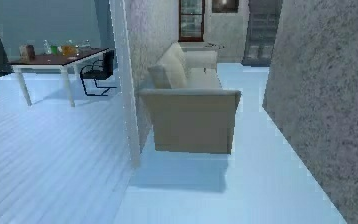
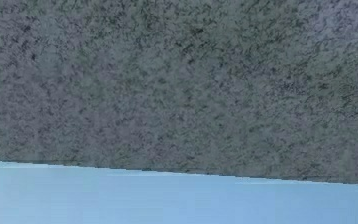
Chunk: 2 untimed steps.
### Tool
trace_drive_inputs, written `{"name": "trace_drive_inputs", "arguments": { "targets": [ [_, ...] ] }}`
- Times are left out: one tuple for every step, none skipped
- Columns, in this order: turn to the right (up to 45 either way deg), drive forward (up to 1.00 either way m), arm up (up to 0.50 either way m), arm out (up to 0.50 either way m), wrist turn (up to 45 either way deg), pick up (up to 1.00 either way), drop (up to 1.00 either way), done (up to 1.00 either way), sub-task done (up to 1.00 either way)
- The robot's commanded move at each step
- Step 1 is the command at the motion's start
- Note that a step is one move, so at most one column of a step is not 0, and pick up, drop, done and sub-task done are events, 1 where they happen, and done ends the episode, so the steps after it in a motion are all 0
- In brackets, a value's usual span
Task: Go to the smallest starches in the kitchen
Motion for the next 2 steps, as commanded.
{"name": "trace_drive_inputs", "arguments": {
  "targets": [
    [-39.0, 0.00, 0.00, 0.00, 0.0, 0.00, 0.00, 0.00, 0.00],
    [0.0, 1.00, 0.00, 0.00, 0.0, 0.00, 0.00, 0.00, 0.00]
  ]
}}
